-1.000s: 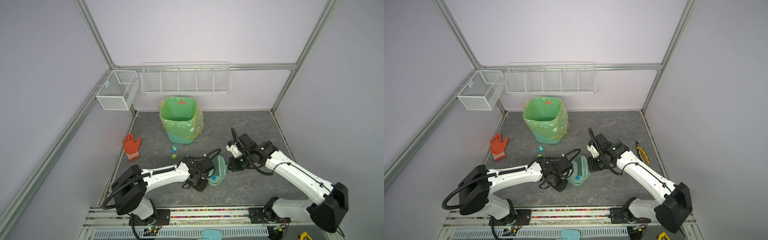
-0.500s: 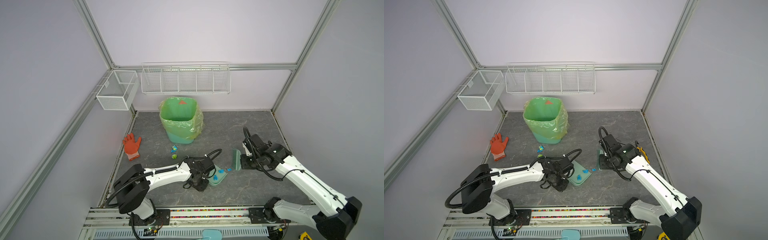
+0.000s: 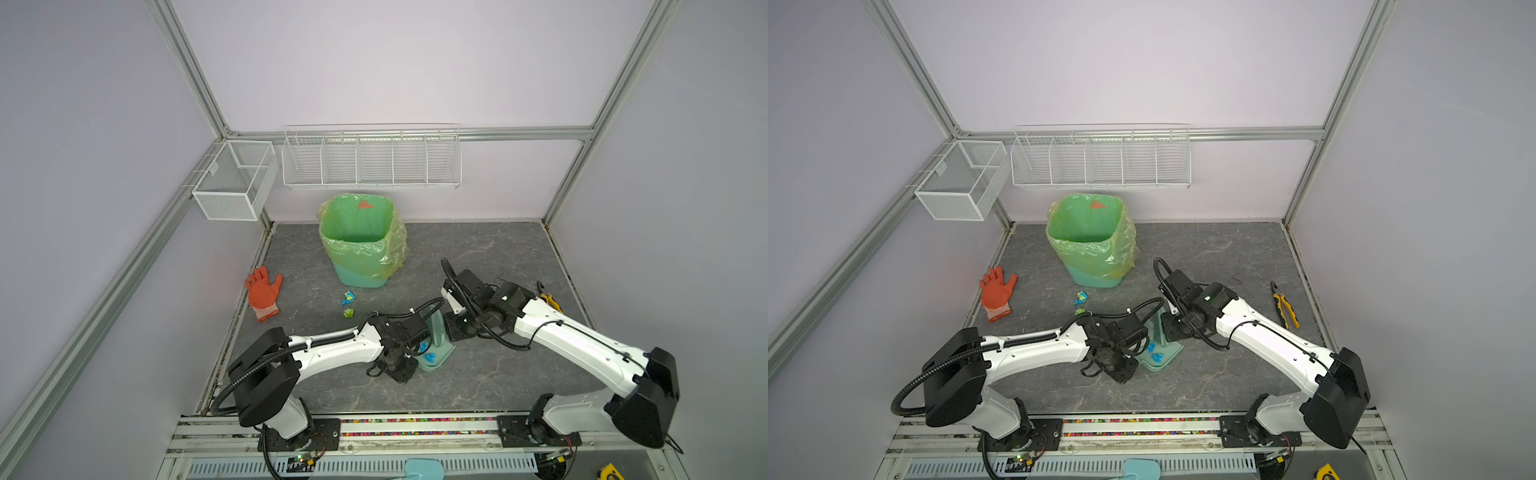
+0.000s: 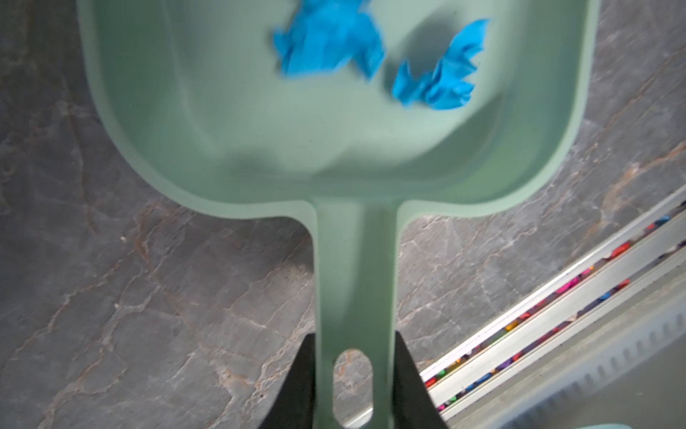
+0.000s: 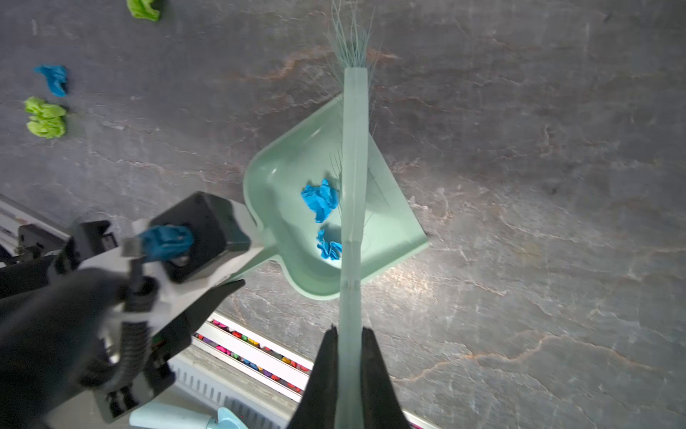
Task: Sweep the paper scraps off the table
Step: 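Sweep the blue scraps into the dustpan with the right-held brush, then lift the dustpan over the green bin with left gripper while right withdraws brush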
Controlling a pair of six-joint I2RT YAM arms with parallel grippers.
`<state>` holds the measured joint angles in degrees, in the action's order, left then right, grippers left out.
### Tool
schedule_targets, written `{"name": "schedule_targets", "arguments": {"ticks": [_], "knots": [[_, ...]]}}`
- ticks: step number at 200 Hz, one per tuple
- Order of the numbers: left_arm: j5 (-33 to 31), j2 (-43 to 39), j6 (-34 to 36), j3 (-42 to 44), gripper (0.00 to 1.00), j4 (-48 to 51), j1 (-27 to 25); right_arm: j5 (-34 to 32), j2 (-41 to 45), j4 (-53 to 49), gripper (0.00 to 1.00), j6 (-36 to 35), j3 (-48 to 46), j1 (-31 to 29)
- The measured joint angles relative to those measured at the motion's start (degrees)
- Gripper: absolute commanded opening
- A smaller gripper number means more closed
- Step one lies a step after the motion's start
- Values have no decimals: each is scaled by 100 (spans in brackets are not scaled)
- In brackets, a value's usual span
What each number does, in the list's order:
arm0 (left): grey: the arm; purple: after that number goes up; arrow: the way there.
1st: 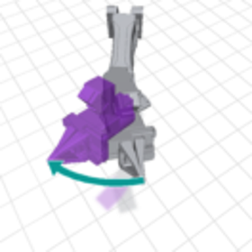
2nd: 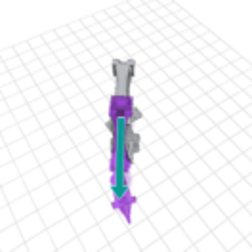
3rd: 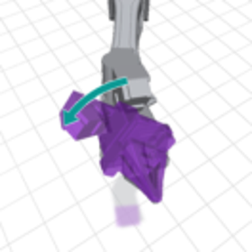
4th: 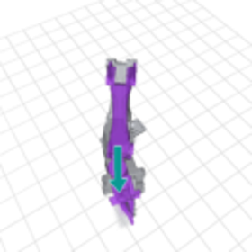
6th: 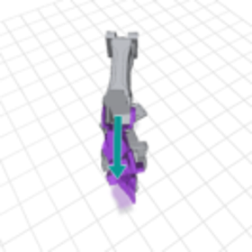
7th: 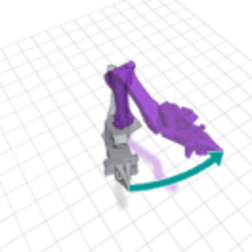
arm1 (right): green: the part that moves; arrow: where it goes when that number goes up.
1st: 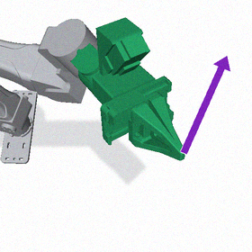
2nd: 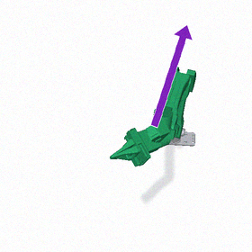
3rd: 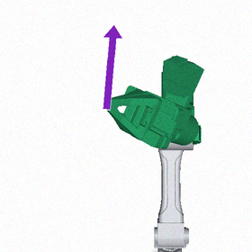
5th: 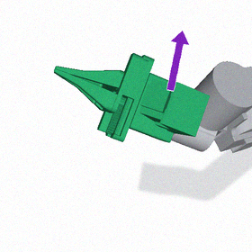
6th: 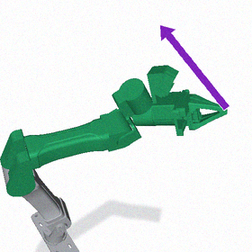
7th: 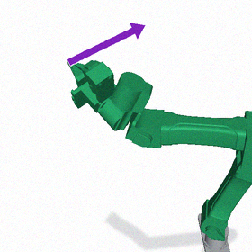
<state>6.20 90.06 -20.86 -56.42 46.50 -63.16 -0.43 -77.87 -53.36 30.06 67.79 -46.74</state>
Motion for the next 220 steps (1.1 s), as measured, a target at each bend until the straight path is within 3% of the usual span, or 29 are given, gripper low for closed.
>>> {"name": "schedule_targets", "arguments": {"ticks": [86,146,220], "knots": [[-74,-4,-2,0,0,-55,0,-1141,592,-590,7,562,13,142],[-186,-157,-4,-15,0,-160,0,-1252,1314,-411,7,817,-280,894],[-485,-516,-4,-455,0,15,2,-1268,1327,57,7,942,-525,1285]]}}
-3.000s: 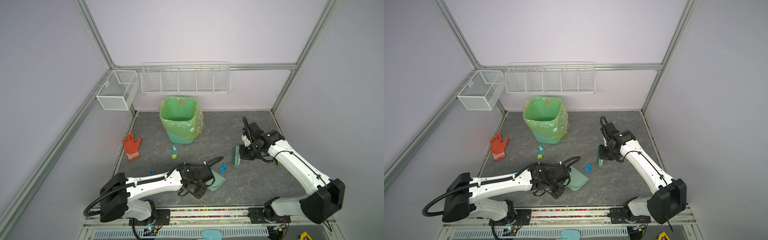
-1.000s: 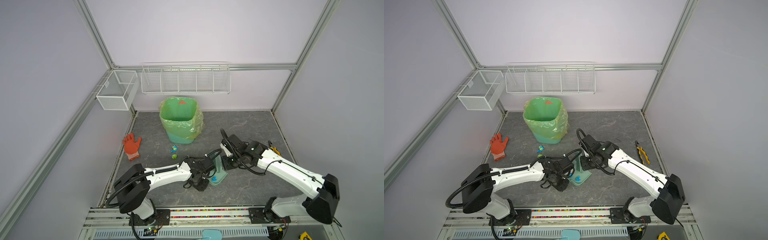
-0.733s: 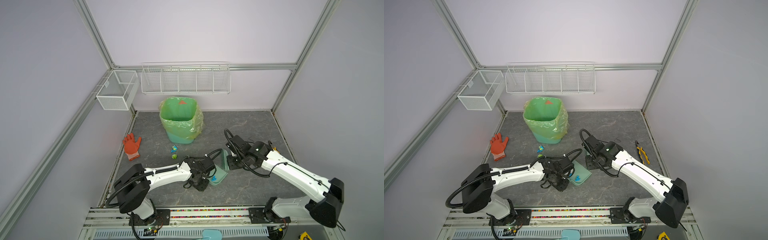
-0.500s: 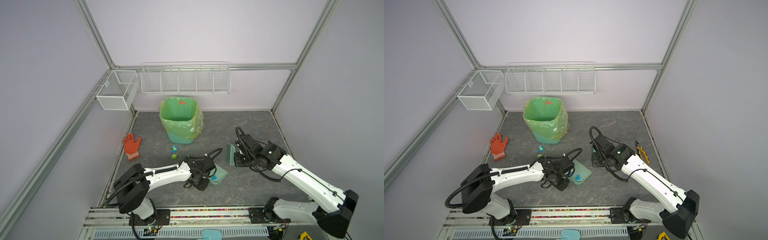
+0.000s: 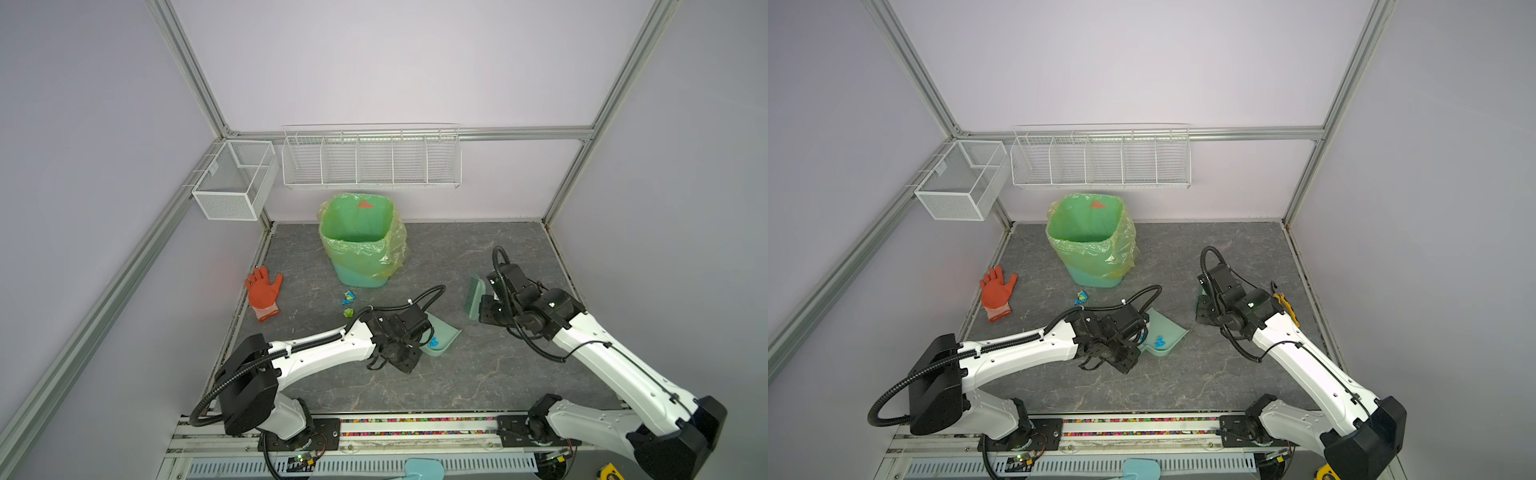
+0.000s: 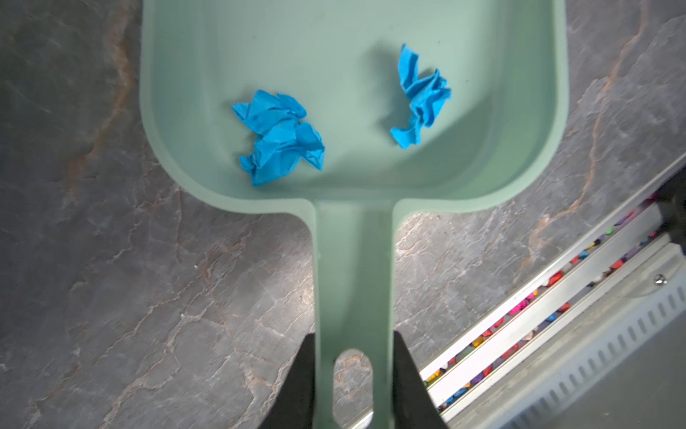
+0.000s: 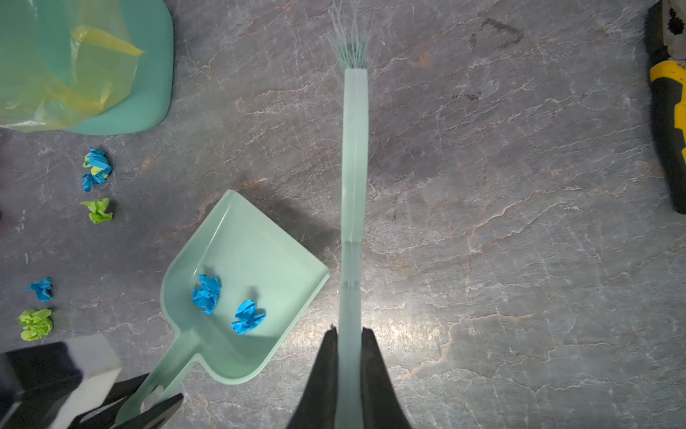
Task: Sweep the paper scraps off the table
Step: 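Lift the dustpan over the green bin with left gripper while right withdraws brush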
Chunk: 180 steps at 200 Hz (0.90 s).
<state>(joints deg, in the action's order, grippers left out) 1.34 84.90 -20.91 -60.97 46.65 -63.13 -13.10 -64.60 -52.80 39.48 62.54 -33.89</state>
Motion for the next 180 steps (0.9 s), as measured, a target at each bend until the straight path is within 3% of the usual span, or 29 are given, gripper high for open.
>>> {"name": "schedule_targets", "arguments": {"ticks": [180], "knots": [[-503,210,116,-2271,0,597,42,111,273,256,7,4,-697,505]]}}
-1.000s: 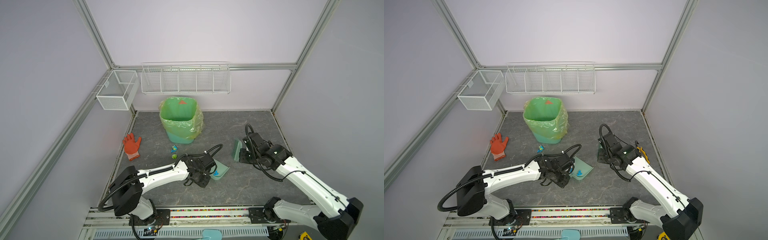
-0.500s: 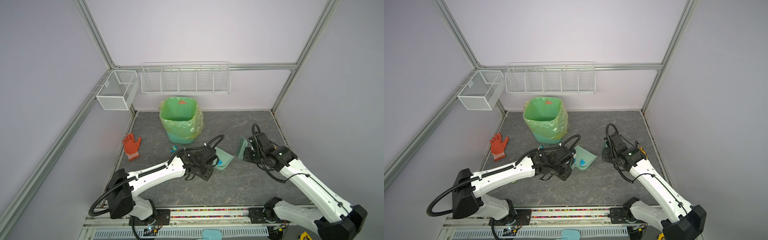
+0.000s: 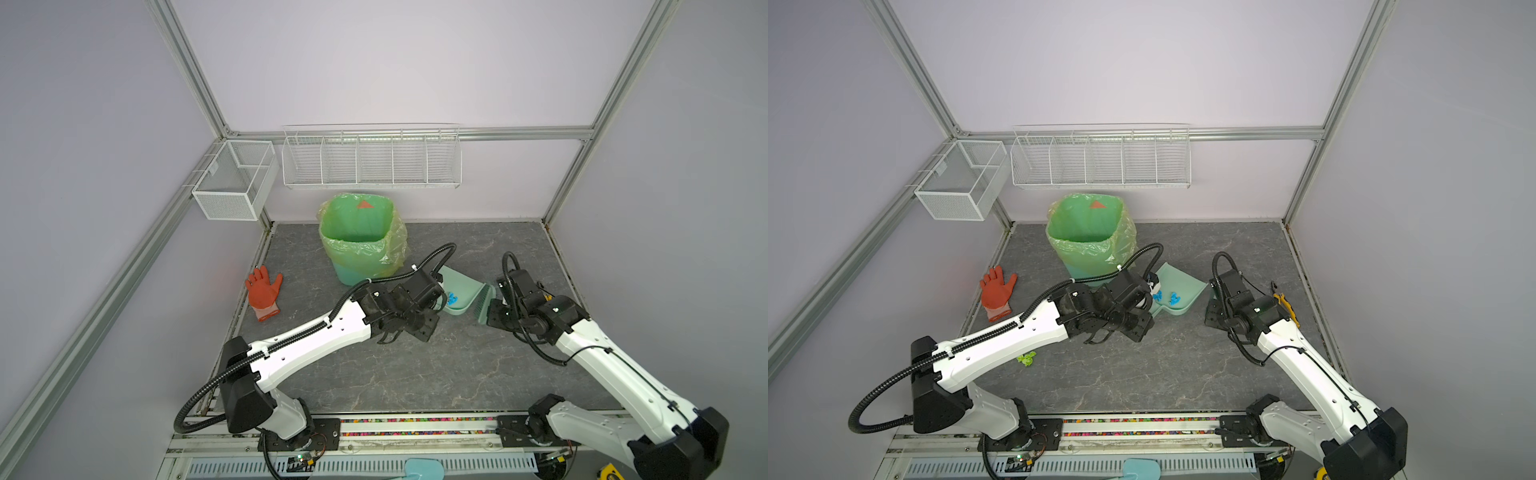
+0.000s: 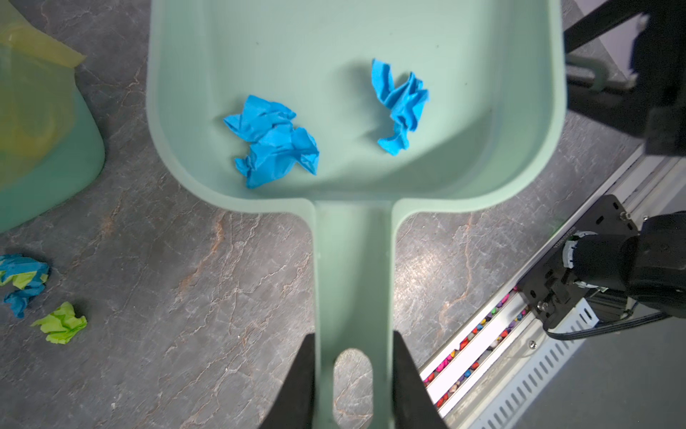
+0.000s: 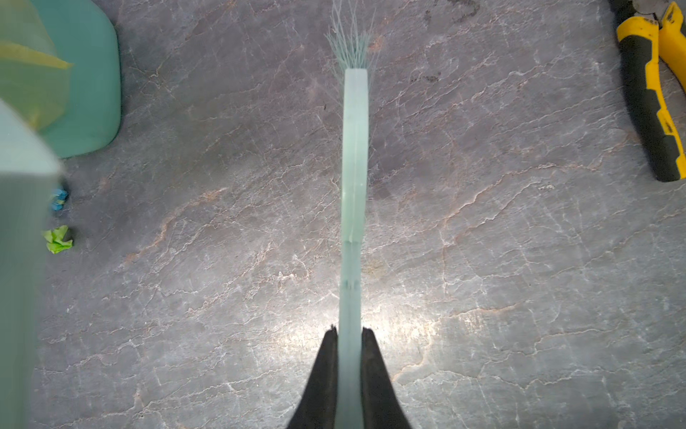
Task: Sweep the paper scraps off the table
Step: 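Lift the dustpan over the green bin with left gripper while right withdraws brush, then tip the dustpan into the green bin with the left gripper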
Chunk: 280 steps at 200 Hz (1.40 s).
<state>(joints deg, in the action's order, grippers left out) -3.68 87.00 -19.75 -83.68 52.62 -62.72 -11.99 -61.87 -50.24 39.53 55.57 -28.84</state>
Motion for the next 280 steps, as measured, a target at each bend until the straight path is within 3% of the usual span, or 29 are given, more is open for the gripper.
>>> {"name": "schedule_targets", "arguments": {"ticks": [100,158,236,280], "knots": [[-39,317,142,-1110,0,136,577,11,13,140,7,-107,-192,216],[-142,616,365,-2170,0,293,905,157,-107,308,7,-247,-197,299],[-2,643,396,-2347,0,304,1707,330,-142,459,7,-317,-262,299],[402,612,201,-2347,0,302,2264,413,-142,525,7,-339,-315,310]]}}
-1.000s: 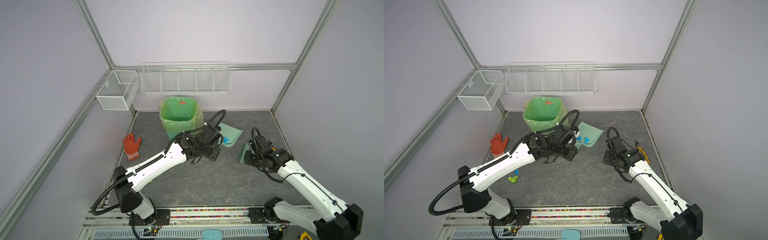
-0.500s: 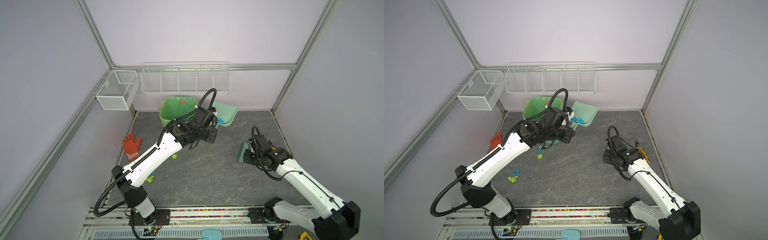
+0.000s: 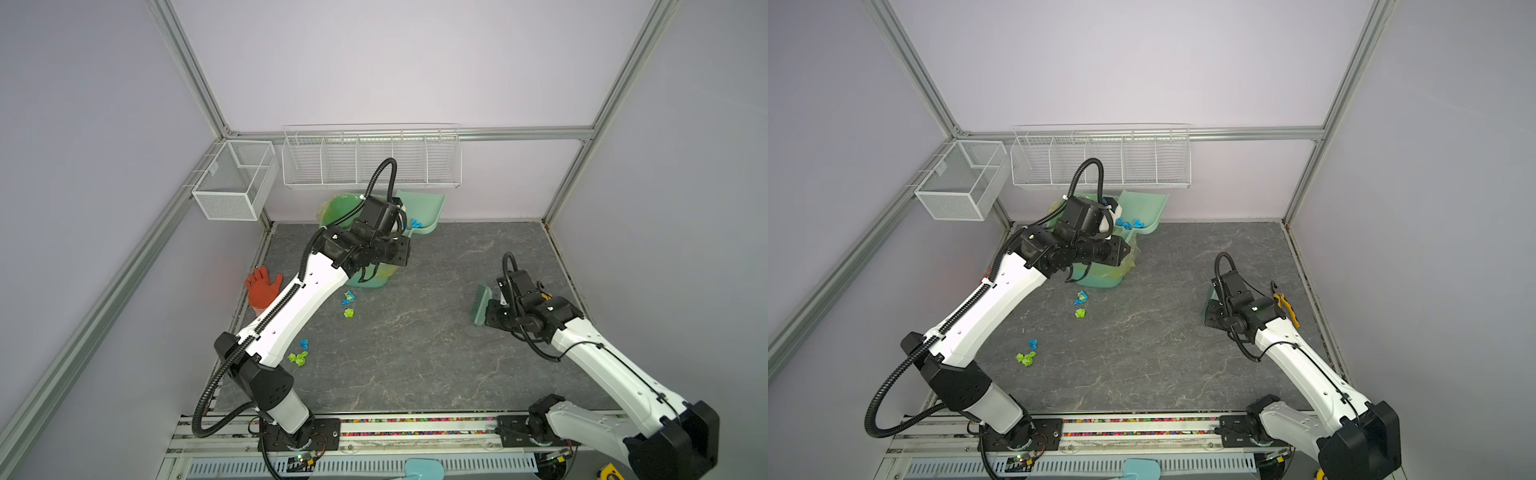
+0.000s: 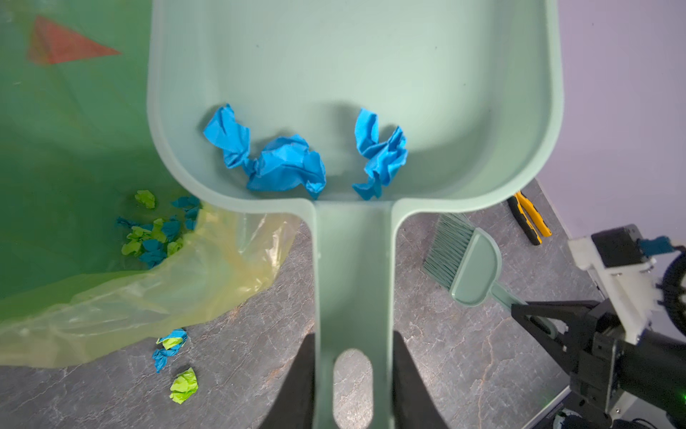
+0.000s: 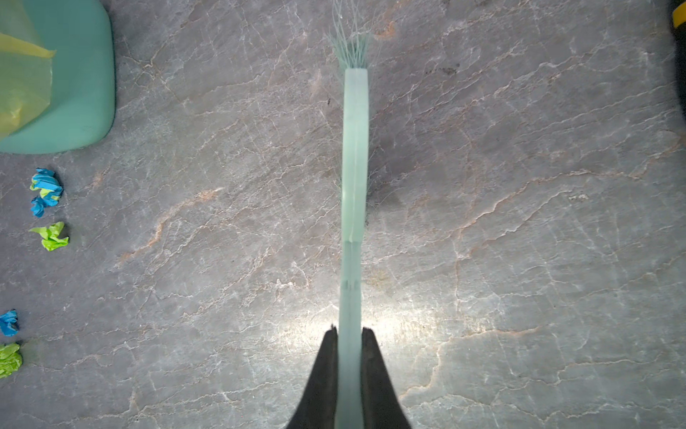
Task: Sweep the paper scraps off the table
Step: 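Tip the dustpan into the green bin with the left gripper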
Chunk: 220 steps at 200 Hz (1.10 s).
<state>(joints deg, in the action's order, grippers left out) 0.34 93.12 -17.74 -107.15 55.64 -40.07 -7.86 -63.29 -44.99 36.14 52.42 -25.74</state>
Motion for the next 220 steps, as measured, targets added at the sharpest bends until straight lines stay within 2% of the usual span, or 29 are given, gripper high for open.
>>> {"name": "schedule_targets", "arguments": {"ticks": [41,95,148,220], "knots": [[468,-236,-219,144,0,-46,614,39,28,92,7,2,-50,4],[1478,-612,-656,730,0,-372,1471,48,136,109,7,4,-79,4],[2817,-863,-1274,1611,0,-1130,2203,153,205,175,7,9,-197,11],[4076,-1034,-2199,2277,0,-2291,2555,195,264,203,7,55,-273,11]]}}
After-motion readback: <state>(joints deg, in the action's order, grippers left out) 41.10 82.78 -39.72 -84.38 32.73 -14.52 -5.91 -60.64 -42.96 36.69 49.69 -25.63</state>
